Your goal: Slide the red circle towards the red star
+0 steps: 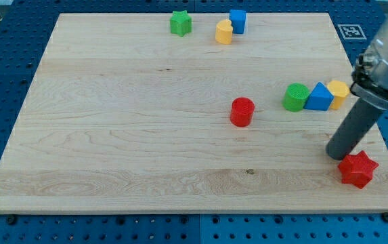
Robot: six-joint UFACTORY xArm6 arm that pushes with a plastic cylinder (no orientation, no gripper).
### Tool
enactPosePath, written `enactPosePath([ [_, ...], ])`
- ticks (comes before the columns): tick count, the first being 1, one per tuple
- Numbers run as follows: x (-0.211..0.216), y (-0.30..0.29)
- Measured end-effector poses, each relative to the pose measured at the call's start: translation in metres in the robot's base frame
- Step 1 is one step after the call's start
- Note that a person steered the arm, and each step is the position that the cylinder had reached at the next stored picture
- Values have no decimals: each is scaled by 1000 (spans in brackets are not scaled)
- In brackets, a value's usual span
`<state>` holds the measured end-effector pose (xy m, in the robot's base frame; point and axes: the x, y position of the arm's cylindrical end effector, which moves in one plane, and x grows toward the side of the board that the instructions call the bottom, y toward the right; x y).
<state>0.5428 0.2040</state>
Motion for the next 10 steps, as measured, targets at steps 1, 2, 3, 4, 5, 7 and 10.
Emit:
enactPosePath([
  [1, 0, -47],
  [2, -13, -121],
  [3, -46, -209],
  [4, -95, -242],
  [5, -117, -173],
  [7, -79, -126],
  [10, -24, -111],
])
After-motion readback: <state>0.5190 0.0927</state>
